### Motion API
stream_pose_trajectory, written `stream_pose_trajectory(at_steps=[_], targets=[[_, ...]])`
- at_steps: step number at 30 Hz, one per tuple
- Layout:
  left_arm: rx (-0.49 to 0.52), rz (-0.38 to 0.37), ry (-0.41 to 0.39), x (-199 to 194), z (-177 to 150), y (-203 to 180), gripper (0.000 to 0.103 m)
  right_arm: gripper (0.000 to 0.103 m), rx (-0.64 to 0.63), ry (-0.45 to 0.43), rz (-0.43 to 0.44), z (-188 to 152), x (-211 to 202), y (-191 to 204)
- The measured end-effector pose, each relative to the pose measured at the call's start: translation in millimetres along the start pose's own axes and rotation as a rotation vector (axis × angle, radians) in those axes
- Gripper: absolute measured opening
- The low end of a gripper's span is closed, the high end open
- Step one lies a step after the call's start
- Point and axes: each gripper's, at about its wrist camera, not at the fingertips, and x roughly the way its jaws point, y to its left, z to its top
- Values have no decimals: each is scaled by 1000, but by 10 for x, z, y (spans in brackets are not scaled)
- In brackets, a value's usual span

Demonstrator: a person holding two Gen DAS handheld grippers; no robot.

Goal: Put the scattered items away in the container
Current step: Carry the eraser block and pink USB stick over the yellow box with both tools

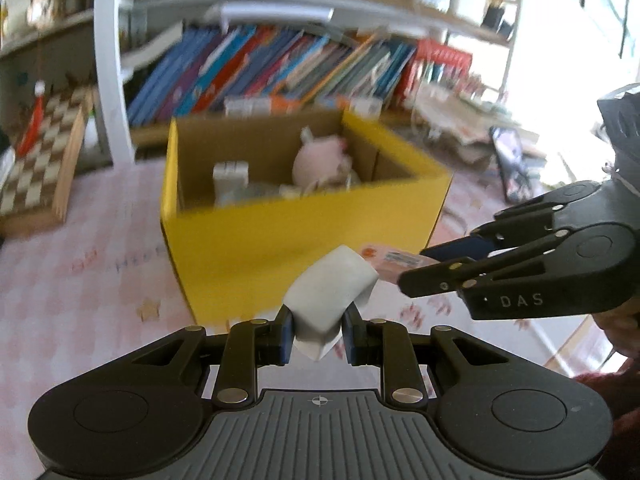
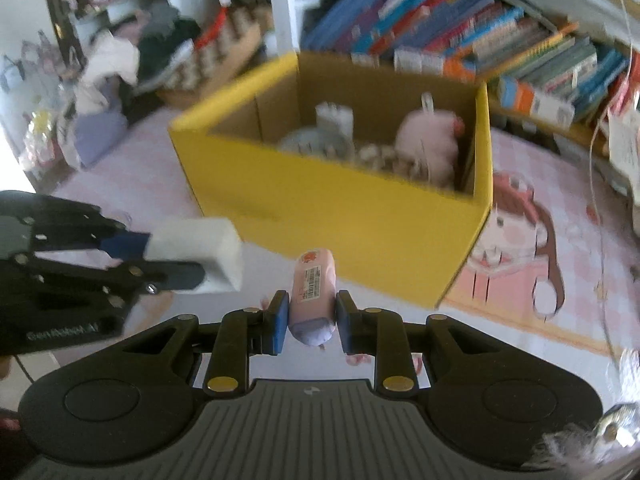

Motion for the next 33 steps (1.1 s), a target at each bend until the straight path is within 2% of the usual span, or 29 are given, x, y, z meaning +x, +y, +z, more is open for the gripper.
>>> stream_pose_trajectory(at_steps=[6,9,14,20,27,33], targets=[[42,-29,-138,-226,299,-16,23,24,-17,-150,52,244,-335,49],[66,-24,-188,-261,455,-14,23,24,-41,-205,43,394,-429,48],[90,22,-168,-20,702,105,22,24,-47,-227,22,698,-359,-96],[125,88,-124,334,991,258,23,24,4,-136,15,1124,174,-407],[144,151,-3,942,1166,377,23,24,-17,12,-9,1557,998,-675],[155,207,122,1320,1243,454,23,24,-48,126,-20,1587,1481,-755]])
